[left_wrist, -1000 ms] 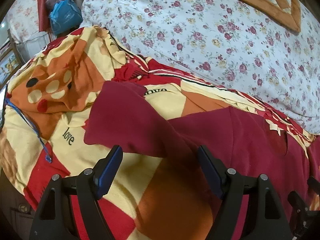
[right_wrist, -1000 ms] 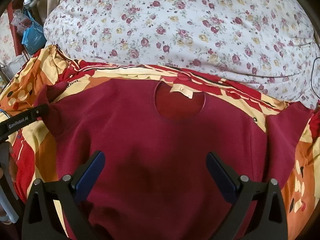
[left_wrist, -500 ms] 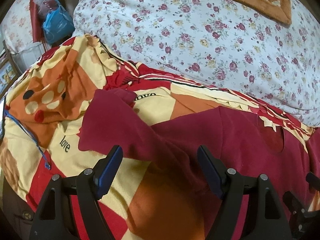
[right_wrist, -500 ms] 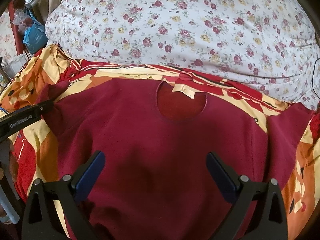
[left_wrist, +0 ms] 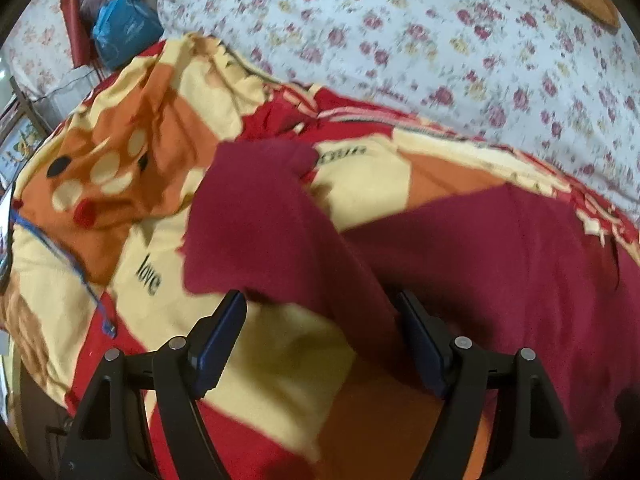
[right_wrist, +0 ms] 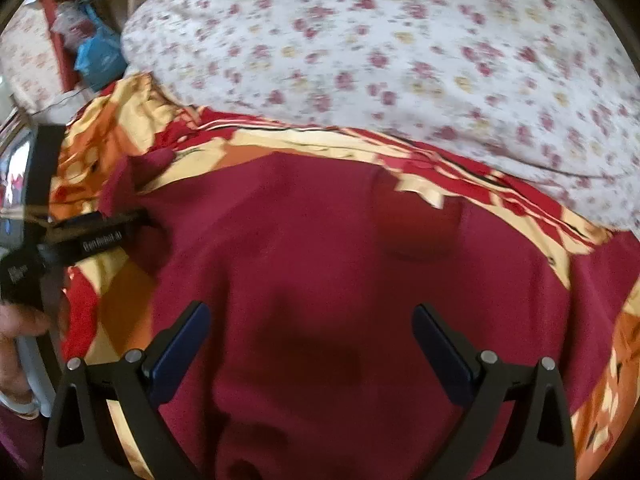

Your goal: Fold small clothes

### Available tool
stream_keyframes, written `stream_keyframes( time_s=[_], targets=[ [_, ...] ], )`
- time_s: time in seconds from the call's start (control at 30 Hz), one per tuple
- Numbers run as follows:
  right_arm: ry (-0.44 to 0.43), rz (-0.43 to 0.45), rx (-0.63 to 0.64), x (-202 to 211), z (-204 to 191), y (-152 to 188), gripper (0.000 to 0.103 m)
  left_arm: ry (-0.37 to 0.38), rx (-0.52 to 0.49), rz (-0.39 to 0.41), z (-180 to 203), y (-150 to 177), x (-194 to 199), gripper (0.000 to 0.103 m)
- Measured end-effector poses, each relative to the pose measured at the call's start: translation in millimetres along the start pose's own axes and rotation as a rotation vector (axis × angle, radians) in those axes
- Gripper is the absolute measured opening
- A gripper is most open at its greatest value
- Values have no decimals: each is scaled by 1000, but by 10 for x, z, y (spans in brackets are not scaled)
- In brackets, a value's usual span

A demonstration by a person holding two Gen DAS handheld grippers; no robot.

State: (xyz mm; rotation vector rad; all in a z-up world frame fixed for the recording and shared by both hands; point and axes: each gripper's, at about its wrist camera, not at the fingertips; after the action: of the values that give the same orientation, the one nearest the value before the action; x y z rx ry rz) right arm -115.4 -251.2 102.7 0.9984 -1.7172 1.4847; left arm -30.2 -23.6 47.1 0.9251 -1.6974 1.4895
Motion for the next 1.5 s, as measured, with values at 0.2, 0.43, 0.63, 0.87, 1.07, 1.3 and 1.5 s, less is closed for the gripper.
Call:
stream_keyframes(
  time_s=[0.2, 0.43, 0.63, 0.87, 1.07, 1.3, 1.5],
  targets=[
    [-95, -16, 22, -91, -221, -150, 102, 31, 52, -15, -175, 249, 52, 69],
    [-161, -34, 35, -178, -407, -294, 102, 66, 113, -7, -246, 291, 109, 69],
    [-260, -15, 5, -246, -479, -546, 102, 110, 196, -18, -374, 372, 65, 69],
    [-257, -58, 20, -430, -548, -488, 102, 102, 192, -1, -355, 402, 129, 69],
    [-217, -127, 22, -620, -497, -340, 102, 149, 214, -13, -439, 294, 180, 69],
    [-212, -118, 4, -507, -311, -263, 102, 104, 233, 43, -652, -177, 245, 69],
    [-208, -101, -46, -381, -92, -248, 102, -25, 254, 27, -881, -843, -139, 69]
  ],
)
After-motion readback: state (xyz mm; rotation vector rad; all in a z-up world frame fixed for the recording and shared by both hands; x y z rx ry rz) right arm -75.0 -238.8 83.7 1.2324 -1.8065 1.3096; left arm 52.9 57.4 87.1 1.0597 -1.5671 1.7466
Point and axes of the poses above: each gripper's, at about its wrist camera, not at the fingertips, and x roughly against the way its jaws point, z to its right, y to its underside, and after that the axes turned 1 degree about -x, right-handed
